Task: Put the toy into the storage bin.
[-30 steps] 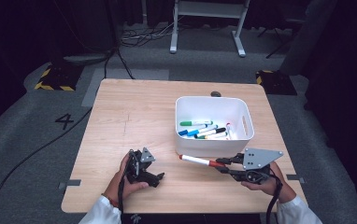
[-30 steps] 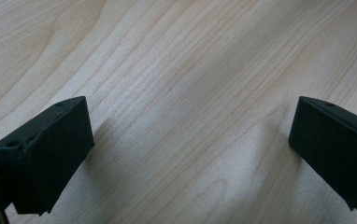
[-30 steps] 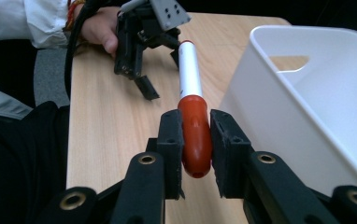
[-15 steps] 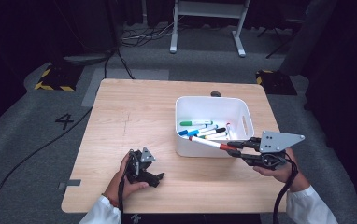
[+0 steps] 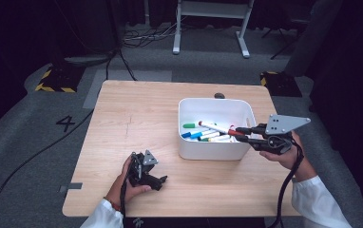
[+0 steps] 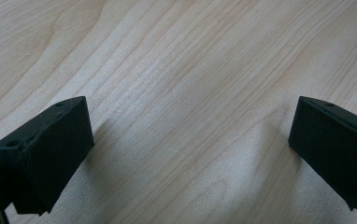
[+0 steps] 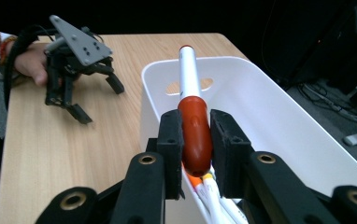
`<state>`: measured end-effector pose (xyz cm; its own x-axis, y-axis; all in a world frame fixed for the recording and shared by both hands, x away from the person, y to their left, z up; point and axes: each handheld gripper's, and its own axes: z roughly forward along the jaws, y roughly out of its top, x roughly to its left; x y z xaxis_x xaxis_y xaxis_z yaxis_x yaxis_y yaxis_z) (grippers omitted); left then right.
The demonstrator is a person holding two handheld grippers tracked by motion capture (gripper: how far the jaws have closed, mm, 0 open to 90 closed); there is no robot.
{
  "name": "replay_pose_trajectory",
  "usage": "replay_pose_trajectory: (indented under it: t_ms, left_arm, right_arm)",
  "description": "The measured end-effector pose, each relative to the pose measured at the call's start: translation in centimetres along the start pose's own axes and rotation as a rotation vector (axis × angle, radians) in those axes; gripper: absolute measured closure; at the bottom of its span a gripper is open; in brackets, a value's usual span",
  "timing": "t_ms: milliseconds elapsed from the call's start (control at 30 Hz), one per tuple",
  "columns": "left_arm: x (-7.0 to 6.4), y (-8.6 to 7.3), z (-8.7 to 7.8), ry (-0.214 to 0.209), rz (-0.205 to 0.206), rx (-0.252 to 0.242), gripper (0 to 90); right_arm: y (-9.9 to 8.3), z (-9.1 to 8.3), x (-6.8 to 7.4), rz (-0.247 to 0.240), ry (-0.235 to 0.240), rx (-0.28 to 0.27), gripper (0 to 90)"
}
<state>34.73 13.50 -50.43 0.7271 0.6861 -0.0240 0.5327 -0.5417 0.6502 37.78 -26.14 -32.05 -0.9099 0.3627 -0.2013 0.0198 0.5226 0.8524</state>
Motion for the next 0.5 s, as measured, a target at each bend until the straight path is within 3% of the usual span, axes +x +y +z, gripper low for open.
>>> replay_pose_trajectory:
  t_ms: [500]
  left_arm:
    - [0.0,0.0,0.0,0.0,0.0,0.0,0.0]
  right_arm:
    - [-0.8,4.8,-4.0,0.037,0.071,0.176,75.2]
